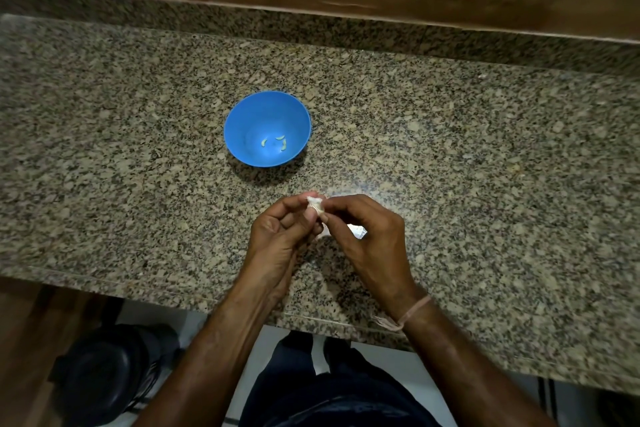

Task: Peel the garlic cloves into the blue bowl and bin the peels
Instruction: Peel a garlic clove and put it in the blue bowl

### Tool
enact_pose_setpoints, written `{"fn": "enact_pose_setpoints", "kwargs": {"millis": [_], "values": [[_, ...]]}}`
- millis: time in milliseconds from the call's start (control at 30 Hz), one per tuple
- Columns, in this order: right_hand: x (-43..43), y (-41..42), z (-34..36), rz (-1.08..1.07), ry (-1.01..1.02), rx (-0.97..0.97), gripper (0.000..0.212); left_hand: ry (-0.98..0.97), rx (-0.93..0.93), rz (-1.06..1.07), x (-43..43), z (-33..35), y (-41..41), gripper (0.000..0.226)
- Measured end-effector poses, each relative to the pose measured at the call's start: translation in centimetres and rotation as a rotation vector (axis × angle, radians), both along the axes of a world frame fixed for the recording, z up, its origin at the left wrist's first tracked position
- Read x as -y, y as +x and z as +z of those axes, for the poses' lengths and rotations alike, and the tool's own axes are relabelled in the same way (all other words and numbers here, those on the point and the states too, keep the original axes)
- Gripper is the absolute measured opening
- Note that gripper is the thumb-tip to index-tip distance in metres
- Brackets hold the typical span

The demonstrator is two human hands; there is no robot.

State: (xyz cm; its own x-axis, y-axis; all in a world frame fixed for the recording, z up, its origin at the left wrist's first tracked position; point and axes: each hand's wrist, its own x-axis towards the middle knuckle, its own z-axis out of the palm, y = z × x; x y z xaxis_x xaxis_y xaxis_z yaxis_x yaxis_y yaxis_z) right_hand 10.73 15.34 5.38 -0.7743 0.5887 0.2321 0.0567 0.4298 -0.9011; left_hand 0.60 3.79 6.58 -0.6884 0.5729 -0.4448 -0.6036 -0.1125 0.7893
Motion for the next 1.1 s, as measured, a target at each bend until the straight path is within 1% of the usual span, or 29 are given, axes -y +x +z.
{"fn": "enact_pose_setpoints", "kwargs": {"millis": [100,300,533,667,733,800,933,1067,1100], "values": [[-0.4,0.0,-0.1,0.038,0.093,-0.002,0.015,-0.024,0.029,0.012,-0.1,0.0,0.0,0.029],[-0.6,-0.3,-0.4,0.062,0.174,0.017,0.011,-0.065,0.068,0.012,0.0,0.1,-0.2,0.028],[-1.4,-0.1,-0.3,0.122,0.123,0.022,0.01,-0.092,0.113,-0.002,0.1,0.3,-0.2,0.034],[-1.0,0.0,-0.5,0.102,0.213,0.063,0.008,-0.102,0.153,-0.006,-0.1,0.1,-0.2,0.037],[-0.6,0.0,-0.6,0.08,0.228,0.085,0.007,-0.115,0.157,-0.005,-0.2,0.0,-0.2,0.04],[-0.6,0.0,-0.7,0.07,0.207,0.106,0.006,-0.125,0.165,0.001,-0.3,-0.3,-0.1,0.043],[-0.6,0.0,-0.8,0.079,0.077,0.129,0.007,-0.104,0.239,0.008,-0.2,-0.9,0.0,0.043],[-0.5,-0.1,-1.3,0.122,0.054,0.108,0.012,-0.11,0.267,0.031,-0.1,-1.2,-0.1,0.026],[-0.6,-0.2,-1.4,0.131,0.031,0.098,0.013,-0.11,0.269,0.033,0.0,-1.2,-0.1,0.025]]}}
